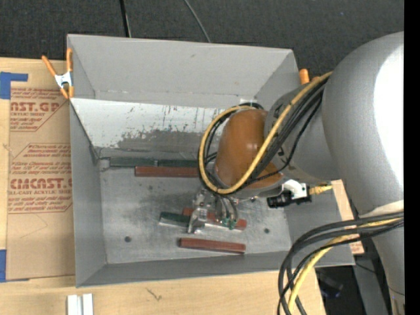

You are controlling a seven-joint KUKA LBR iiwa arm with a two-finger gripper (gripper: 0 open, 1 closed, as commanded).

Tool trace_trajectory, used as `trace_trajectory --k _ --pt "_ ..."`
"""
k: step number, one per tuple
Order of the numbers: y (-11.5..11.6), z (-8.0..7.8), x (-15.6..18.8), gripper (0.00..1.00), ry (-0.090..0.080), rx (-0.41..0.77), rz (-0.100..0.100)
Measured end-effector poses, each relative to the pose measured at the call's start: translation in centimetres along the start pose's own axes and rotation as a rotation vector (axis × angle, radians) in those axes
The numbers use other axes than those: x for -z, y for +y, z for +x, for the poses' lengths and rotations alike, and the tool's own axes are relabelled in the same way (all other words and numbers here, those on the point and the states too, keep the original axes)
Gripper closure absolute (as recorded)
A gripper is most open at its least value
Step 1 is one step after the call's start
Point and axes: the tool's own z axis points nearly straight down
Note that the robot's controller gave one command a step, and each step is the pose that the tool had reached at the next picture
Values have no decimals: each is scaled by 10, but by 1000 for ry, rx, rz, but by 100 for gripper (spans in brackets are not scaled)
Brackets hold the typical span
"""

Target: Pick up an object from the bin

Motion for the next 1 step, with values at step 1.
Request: trace_trajectory --k 1 --pt "-1 2 6 100 7 0 3"
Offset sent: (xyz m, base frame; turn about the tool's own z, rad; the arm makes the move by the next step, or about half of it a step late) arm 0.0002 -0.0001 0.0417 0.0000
